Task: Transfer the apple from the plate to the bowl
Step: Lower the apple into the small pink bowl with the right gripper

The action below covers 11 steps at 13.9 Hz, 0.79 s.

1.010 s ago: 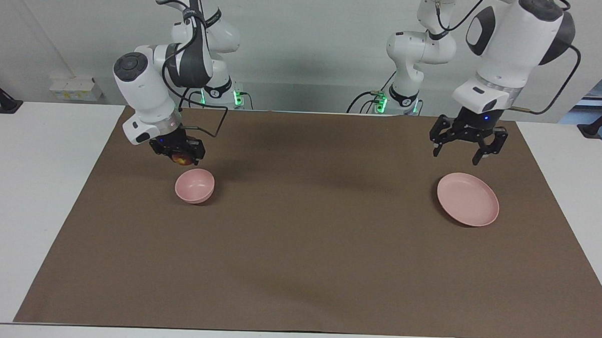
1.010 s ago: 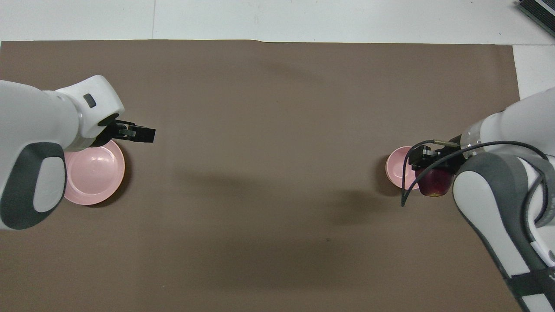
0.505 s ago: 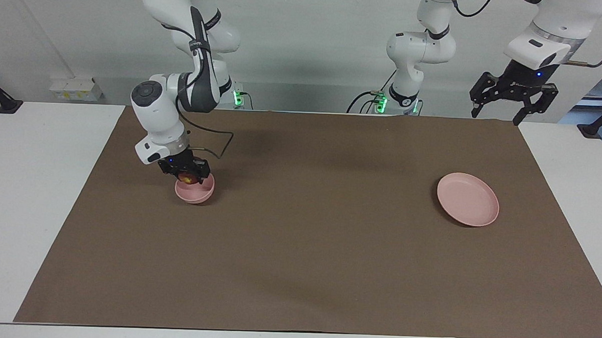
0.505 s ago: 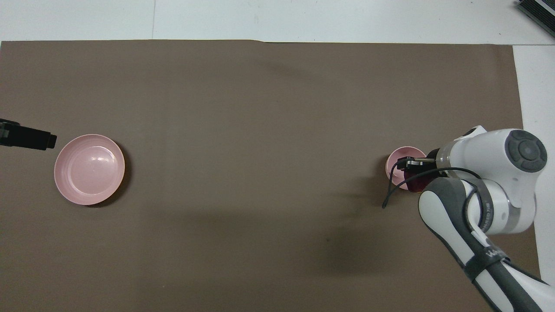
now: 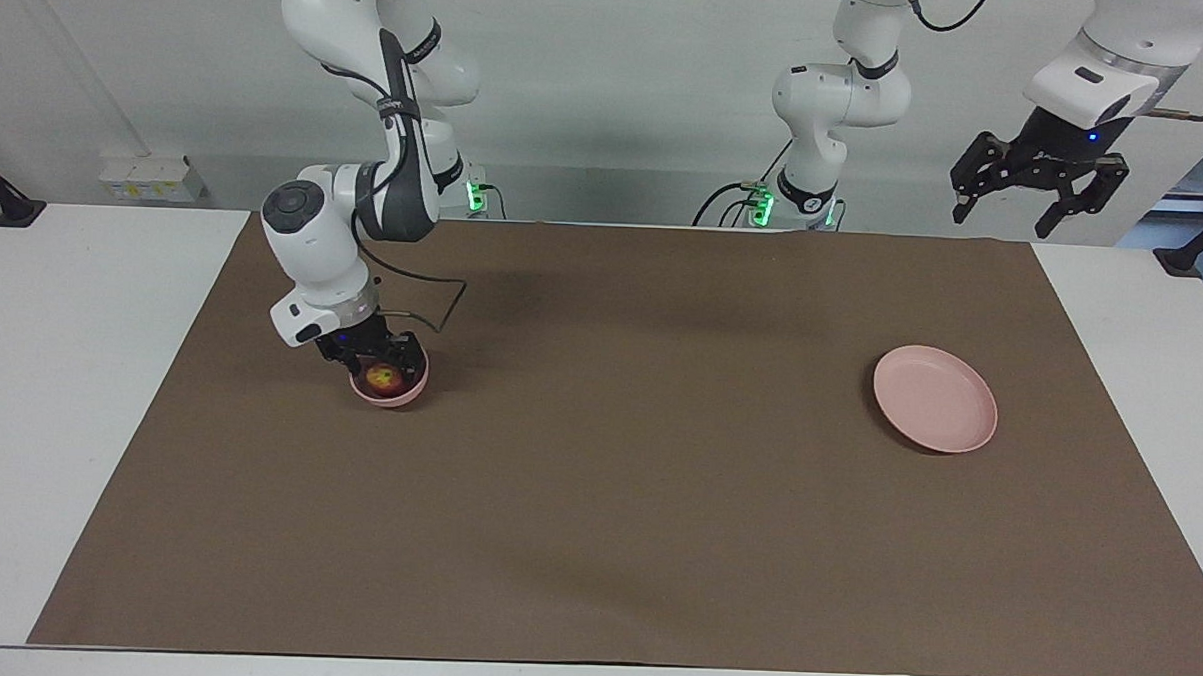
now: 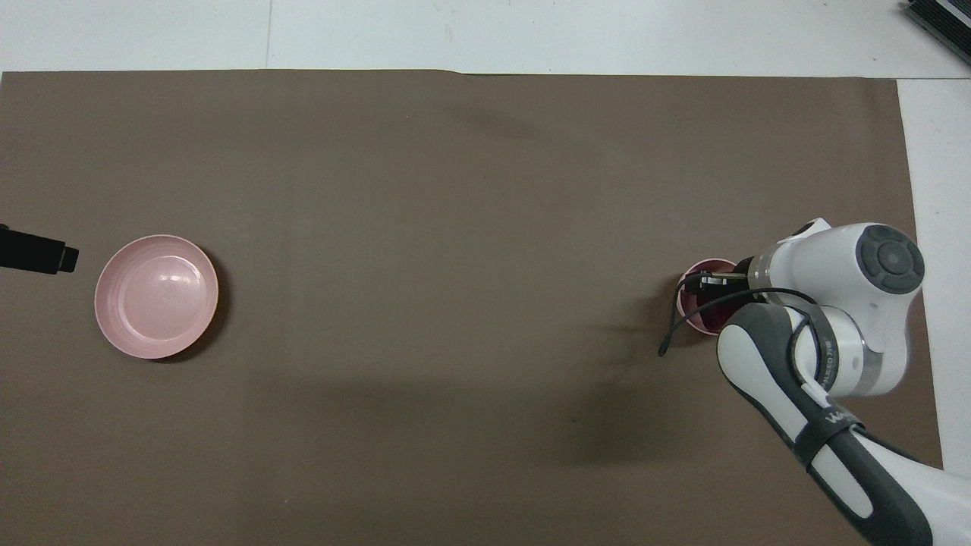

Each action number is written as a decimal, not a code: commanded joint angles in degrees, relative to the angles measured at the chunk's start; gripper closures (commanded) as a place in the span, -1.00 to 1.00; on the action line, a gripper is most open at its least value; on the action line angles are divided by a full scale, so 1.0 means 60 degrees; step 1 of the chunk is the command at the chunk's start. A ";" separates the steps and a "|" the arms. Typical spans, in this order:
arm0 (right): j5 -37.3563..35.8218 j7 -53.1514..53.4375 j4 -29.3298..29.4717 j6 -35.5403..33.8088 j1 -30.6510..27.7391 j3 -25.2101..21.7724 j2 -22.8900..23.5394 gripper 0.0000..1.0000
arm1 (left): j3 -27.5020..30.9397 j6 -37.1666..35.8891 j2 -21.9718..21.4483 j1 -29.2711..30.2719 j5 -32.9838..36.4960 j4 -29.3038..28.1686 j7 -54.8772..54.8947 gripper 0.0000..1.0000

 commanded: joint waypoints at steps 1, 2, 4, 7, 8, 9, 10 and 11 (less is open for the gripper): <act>-0.0247 -0.0239 0.1217 -0.1444 -0.0120 0.0012 -0.0109 -1.00 | -0.0075 -0.0072 0.0102 0.0278 0.0083 0.0153 0.0068 -1.00; -0.0306 -0.0253 0.1598 -0.1899 -0.0178 -0.0003 -0.0123 -1.00 | -0.0075 -0.0072 0.0073 0.0293 0.0083 0.0139 0.0082 -1.00; -0.0657 -0.0312 0.2316 -0.2807 -0.0222 0.0011 -0.0269 -1.00 | -0.0075 -0.0057 -0.0058 0.0293 0.0083 -0.0211 0.0068 -1.00; -0.0643 -0.0254 0.2744 -0.3908 -0.0237 -0.0047 -0.0970 -1.00 | -0.0075 -0.0218 -0.0249 0.0307 0.0097 -0.0388 -0.0005 -1.00; -0.0643 -0.0239 0.2788 -0.4157 -0.0237 -0.0134 -0.1219 -1.00 | -0.0075 -0.0218 -0.0264 0.0307 0.0097 -0.0389 -0.0049 -1.00; -0.0629 -0.0224 0.2846 -0.4362 -0.0237 -0.0193 -0.1410 -1.00 | -0.0075 -0.0233 -0.0264 0.0293 0.0097 -0.0403 -0.0223 -1.00; -0.0628 -0.0224 0.3007 -0.4625 -0.0237 -0.0223 -0.1557 -1.00 | -0.0075 -0.0247 -0.0279 0.0293 0.0097 -0.0432 -0.0283 -1.00; -0.0628 -0.0239 0.3356 -0.5078 -0.0237 -0.0237 -0.1559 -1.00 | -0.0075 -0.0276 -0.0279 0.0293 0.0097 -0.0418 -0.0284 -1.00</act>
